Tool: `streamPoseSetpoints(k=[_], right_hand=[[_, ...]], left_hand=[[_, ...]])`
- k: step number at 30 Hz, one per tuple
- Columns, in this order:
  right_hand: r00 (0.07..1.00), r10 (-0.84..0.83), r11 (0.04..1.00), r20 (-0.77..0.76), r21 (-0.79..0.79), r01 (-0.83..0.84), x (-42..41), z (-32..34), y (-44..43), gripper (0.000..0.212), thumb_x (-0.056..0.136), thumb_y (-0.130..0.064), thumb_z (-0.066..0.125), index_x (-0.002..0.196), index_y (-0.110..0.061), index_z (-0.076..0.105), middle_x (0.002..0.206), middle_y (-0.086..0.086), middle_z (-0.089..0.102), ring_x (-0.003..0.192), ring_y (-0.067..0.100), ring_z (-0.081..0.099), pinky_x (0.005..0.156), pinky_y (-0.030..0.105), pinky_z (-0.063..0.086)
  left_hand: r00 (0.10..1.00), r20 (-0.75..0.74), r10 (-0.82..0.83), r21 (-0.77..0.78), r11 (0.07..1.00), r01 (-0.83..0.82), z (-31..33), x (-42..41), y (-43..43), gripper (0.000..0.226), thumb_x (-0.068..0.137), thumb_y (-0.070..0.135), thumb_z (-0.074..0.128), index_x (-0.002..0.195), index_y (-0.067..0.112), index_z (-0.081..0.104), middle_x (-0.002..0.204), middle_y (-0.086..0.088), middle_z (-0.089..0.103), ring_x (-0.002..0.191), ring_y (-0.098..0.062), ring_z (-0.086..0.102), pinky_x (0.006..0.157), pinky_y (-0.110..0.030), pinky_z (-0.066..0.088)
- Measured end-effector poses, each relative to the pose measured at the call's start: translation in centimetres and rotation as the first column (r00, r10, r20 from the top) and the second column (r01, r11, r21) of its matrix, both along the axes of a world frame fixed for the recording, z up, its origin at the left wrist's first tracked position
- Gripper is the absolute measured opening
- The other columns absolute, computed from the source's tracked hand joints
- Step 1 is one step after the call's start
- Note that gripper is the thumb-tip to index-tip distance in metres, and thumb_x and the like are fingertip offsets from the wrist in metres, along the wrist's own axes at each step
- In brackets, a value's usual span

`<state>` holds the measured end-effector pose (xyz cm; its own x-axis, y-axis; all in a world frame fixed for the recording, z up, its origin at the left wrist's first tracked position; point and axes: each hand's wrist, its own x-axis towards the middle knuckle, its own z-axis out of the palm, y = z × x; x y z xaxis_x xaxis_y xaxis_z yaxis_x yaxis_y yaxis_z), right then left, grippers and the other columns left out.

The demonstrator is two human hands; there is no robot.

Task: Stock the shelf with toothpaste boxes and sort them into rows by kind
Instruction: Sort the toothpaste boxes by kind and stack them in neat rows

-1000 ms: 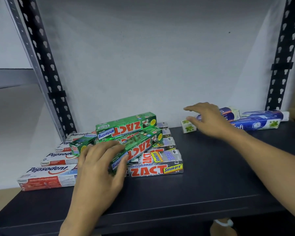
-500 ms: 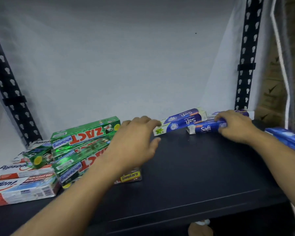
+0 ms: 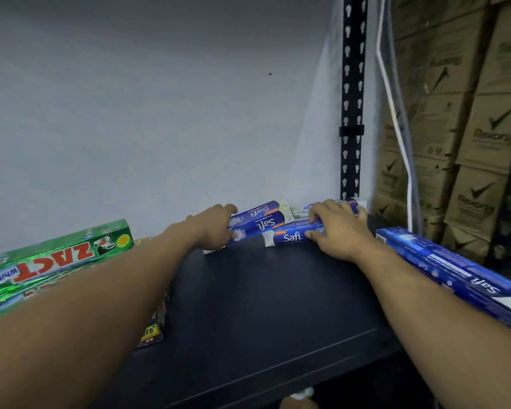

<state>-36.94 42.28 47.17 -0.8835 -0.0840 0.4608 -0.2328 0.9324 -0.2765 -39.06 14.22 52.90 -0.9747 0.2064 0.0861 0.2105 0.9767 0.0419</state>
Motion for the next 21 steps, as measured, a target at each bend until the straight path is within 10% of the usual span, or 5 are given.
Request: streamPoseSetpoints(k=[21], right_hand=[[0.945,-0.316,0.944,0.080,0.130,0.304,0.0,0.6,-0.7,0.047,0.098,-0.054,0.046,0.142,-0.037,0.043,0.146,0.007,0.043,0.137,0.033,0.031,0.104,0.061,0.032]], left_hand=[[0.999,-0.029,0.045,-0.044,0.998,-0.046,-0.5,1.4,-1.8,0.045,0.097,0.032,0.062,0.140,0.027,0.048,0.135,-0.011,0.054,0.119,-0.028,0.052,0.096,-0.036,0.043]])
